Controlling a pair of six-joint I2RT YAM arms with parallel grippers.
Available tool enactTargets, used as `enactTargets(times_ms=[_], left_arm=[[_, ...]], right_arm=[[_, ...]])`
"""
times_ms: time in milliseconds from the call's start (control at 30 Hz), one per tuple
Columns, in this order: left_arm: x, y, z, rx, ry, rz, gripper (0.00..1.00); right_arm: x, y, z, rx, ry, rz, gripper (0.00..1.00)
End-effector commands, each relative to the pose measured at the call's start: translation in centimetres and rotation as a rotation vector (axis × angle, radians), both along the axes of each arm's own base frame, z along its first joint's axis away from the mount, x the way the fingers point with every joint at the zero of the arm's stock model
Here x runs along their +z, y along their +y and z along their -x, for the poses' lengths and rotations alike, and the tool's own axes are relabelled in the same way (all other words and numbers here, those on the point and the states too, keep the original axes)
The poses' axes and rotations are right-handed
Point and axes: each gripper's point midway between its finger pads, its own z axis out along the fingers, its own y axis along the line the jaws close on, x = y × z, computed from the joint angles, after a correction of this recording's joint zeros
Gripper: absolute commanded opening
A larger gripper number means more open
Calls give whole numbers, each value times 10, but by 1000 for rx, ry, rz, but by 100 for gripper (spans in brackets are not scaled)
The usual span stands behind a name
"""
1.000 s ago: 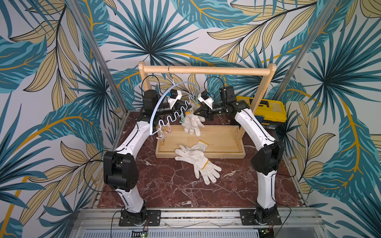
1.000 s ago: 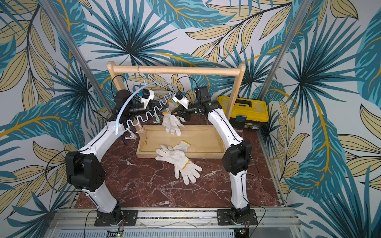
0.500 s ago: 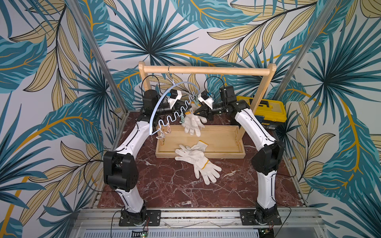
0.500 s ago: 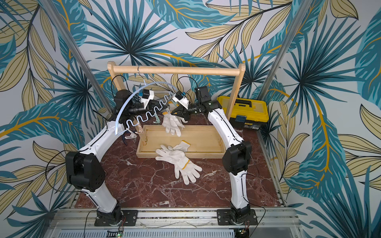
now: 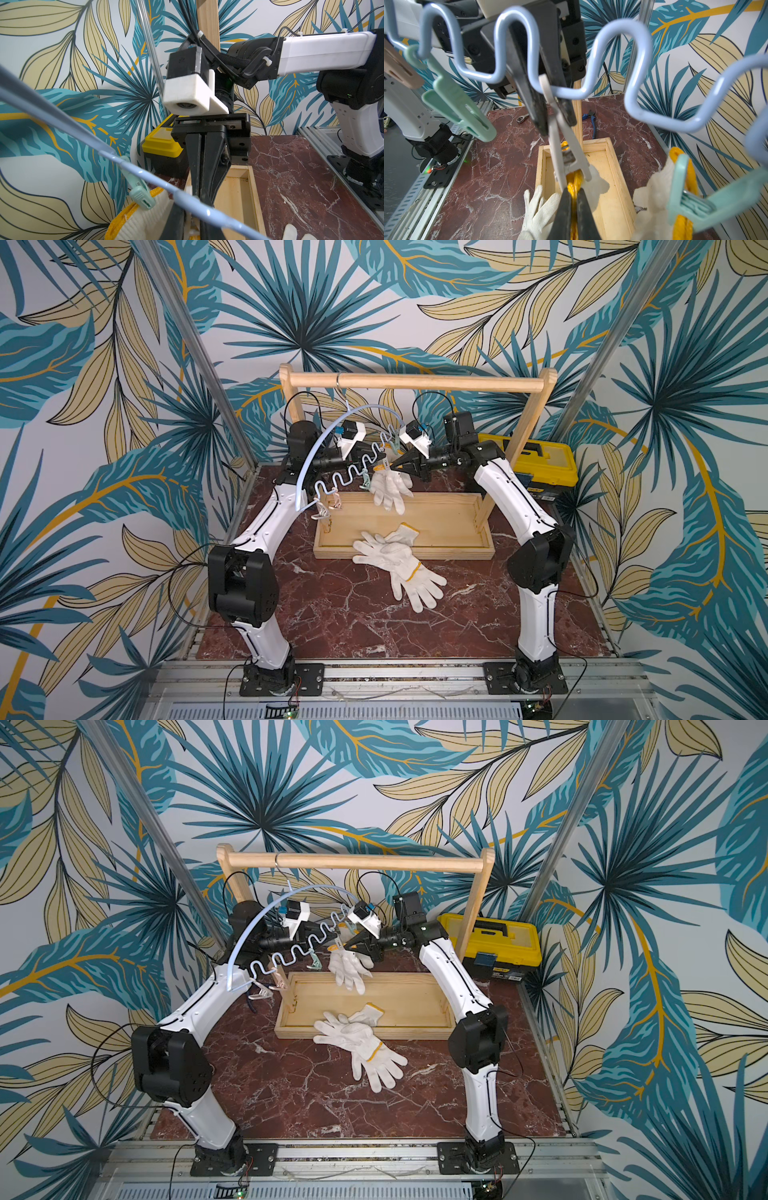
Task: Clip the gloves onto a hanger to dry
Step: Clamp the glove onto the hanger.
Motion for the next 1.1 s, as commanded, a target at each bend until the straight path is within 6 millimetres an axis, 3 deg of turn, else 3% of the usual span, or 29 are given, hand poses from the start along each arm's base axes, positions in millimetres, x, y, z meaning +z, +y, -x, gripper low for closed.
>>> enactTargets(times_ms=[0, 367, 733, 1067], left_arm=[[-1, 13, 0, 28, 3, -4, 0], [-5, 15, -4, 61, -8, -12, 0], [-10, 16, -7, 82, -12, -19, 0], [-6, 17, -7, 90, -24, -19, 0]], right_arm=[[47, -1, 14, 24, -77, -70, 0], [49, -8, 19, 33, -44, -78, 0], [73, -11, 16, 38, -32, -159, 0], [51, -6, 14, 37, 26, -123, 0]])
